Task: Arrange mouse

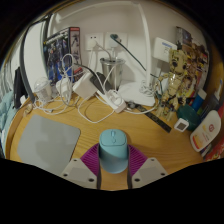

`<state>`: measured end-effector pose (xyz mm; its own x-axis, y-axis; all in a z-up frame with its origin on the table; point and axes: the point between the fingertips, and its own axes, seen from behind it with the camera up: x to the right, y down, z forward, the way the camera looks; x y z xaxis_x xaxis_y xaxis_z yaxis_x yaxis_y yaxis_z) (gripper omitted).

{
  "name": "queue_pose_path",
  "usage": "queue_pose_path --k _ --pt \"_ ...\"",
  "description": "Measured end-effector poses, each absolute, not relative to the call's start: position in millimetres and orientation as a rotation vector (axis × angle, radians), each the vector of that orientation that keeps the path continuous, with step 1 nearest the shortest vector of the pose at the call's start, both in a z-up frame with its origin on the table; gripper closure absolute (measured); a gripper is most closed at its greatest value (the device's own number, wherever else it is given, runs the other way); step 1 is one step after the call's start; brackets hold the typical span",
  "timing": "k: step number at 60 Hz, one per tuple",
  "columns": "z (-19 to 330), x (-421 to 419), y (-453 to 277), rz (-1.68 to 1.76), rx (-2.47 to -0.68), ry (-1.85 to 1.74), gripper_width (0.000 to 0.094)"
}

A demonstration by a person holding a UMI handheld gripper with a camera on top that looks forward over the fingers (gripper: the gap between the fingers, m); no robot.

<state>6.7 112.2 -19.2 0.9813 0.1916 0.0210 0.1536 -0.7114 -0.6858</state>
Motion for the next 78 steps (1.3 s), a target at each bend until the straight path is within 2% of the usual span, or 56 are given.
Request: queue_pose_path --k 4,14,18,22,35,43,48,59,69,78 --pt "-19 6 112 0.066 -2.377 -0.253 0.0623" --pt "-18 7 114 0.056 -2.390 -0.230 0.0625" --pt "-7 8 118 0.025 -2.379 -0.200 0.0625" --pt "20 6 121 0.012 -2.346 -0.147 0.0625" --pt "140 -38 132 -0.046 -2.168 -0.036 0.0626" --pt "170 -99 126 -0.023 -2.130 -0.044 0.0626" --pt "160 -138 119 -0.014 -2.149 -0.066 0.0626" --pt "88 -202 96 -0.015 -2.267 -0.070 0.0626" --pt "19 -218 66 -0.039 -2.389 -0.041 0.0628" --pt "-15 -216 47 -0.069 -2.442 -0.047 0.0623"
